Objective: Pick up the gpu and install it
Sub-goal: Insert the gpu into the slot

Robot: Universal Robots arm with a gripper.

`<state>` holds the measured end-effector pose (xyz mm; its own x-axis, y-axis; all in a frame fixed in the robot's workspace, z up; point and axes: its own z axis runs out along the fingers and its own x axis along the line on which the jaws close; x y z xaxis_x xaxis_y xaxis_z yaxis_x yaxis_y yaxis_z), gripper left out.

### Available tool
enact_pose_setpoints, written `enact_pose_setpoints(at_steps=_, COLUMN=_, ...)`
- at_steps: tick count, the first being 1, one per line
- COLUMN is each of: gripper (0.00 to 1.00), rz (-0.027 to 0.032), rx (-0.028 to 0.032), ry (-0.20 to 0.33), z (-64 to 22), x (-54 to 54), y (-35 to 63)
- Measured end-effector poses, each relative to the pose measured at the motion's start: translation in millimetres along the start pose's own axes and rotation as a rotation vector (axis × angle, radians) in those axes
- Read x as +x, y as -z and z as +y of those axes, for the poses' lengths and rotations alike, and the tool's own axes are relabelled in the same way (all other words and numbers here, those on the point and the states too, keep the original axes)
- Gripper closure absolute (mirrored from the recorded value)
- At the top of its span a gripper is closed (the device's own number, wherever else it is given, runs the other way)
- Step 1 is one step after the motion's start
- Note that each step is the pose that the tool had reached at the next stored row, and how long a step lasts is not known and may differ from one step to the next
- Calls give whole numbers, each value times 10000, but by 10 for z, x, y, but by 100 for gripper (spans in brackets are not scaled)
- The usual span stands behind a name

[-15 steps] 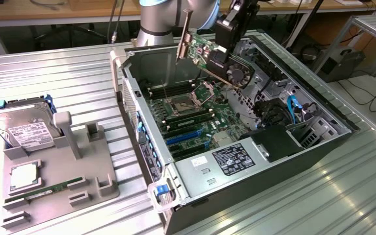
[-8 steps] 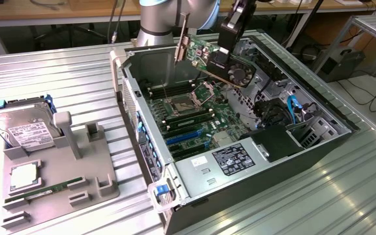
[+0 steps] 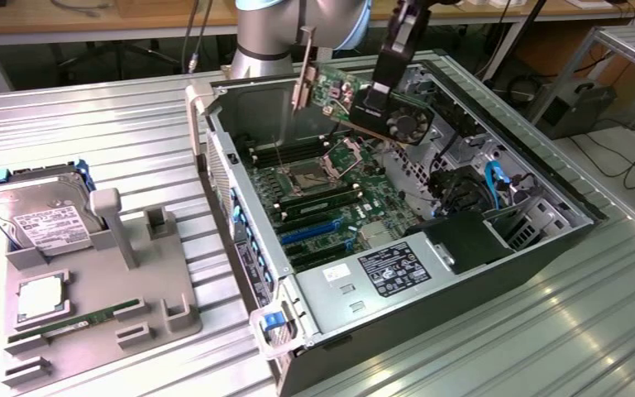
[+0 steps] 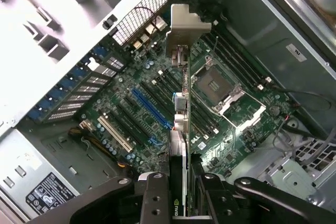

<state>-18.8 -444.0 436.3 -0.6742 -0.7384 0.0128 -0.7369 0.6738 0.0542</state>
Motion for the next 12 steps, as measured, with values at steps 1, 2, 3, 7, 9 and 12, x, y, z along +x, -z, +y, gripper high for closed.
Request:
enact_pose_setpoints(at_steps=1, gripper=74, rz=3, rx=4, ry=154, z=0, x=0, y=-2)
enact_pose_setpoints(at_steps=2, gripper=74, rz=6, rx=7, ry=309, z=0, x=0, y=-4)
enact_pose_setpoints(at_steps=3, gripper=74, rz=10, rx=10, ry=481, z=0, x=0, y=-6)
enact_pose_setpoints(at_steps=7, gripper=74, rz=31, rx=14, ry=1148, z=-1, x=0, y=-17)
enact_pose_setpoints(at_steps=9, gripper=74, rz=42, rx=14, ry=1502, z=-1, x=0, y=-23)
enact_pose_setpoints(at_steps=12, gripper=74, rz=69, rx=19, ry=2142, z=-2, x=0, y=-35)
